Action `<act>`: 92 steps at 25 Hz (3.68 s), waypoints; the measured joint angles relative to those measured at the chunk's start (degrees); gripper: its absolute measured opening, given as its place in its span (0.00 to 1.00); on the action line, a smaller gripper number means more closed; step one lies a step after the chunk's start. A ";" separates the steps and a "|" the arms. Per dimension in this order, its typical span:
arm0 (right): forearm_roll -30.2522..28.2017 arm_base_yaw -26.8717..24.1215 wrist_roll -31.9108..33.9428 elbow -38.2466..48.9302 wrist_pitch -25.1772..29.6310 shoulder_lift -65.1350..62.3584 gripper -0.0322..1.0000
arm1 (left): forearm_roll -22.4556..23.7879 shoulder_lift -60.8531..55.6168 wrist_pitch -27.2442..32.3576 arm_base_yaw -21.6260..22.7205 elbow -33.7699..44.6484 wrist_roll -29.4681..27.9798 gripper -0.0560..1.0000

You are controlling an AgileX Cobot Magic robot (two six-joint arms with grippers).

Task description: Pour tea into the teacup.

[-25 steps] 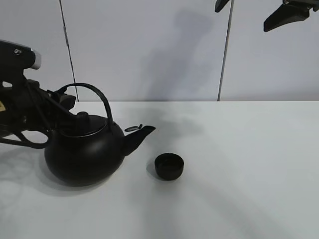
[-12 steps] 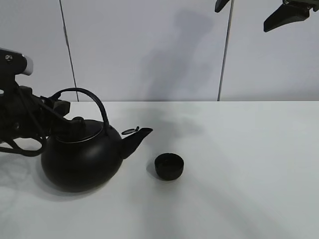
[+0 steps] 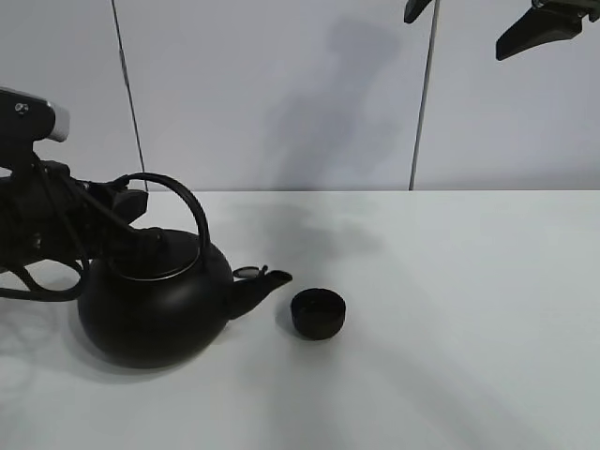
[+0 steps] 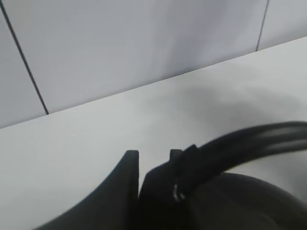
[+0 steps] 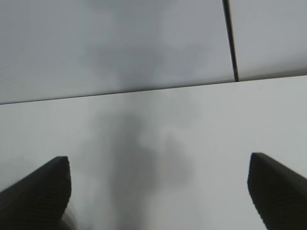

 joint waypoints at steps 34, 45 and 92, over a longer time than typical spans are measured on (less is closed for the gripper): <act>0.00 0.00 0.00 0.00 0.00 0.00 0.70 | 4.76 -18.62 -4.26 -0.02 15.94 -4.08 0.65; 0.00 0.00 0.00 0.00 0.00 0.00 0.70 | 12.04 -40.19 42.40 -0.02 0.79 -18.10 0.65; 6.55 0.00 0.00 0.00 18.51 0.00 0.70 | -10.88 -14.92 124.08 -0.02 -58.72 -13.53 0.65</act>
